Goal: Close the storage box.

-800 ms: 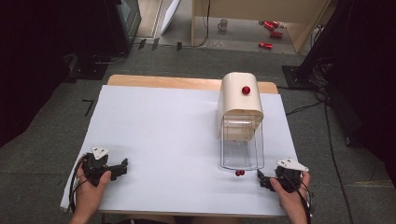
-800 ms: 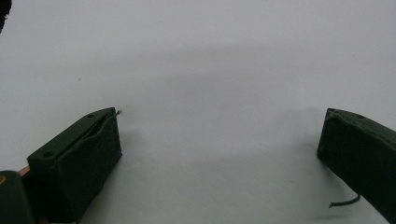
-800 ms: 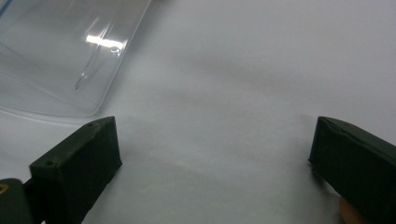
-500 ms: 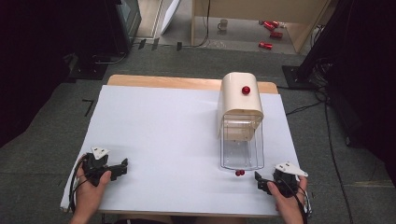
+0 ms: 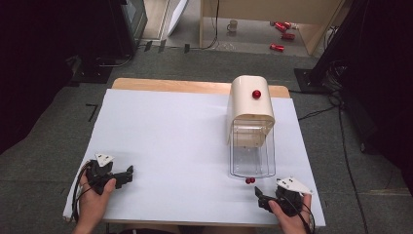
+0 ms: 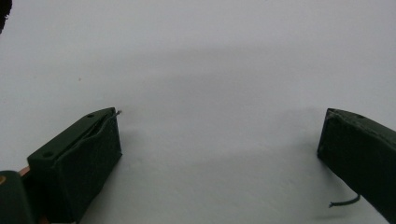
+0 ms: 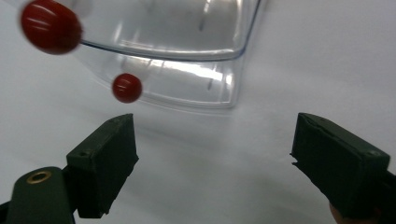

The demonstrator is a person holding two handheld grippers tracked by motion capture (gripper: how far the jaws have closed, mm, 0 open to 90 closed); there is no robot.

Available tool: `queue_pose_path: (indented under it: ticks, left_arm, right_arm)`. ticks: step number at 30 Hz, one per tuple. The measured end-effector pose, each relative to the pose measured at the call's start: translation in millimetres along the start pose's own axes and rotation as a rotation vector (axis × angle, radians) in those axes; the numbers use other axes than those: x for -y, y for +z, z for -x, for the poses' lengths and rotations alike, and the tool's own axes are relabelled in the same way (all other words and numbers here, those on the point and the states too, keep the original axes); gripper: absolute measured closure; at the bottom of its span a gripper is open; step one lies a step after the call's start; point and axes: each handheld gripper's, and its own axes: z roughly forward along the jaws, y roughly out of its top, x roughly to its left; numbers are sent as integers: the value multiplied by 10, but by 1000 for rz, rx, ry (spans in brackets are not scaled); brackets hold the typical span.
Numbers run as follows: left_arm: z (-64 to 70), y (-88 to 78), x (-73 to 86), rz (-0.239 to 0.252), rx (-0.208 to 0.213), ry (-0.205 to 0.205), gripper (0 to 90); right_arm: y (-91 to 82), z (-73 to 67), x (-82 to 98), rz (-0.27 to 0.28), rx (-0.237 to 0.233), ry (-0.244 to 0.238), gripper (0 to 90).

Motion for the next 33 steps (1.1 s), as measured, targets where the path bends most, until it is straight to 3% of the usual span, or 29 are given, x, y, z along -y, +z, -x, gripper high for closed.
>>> queue_pose_path:
  ticks: [8,17,33]
  left_arm:
    - [0,0,0,0,0,0,0]
    - [0,0,0,0,0,0,0]
    - [0,0,0,0,0,0,0]
  right_arm:
    - [-64,-148,-25,21,-44,2,148]
    - [-78,-325,-82,29,-61,-16,172]
    - [-145,-444,-163,102,-92,23,388]
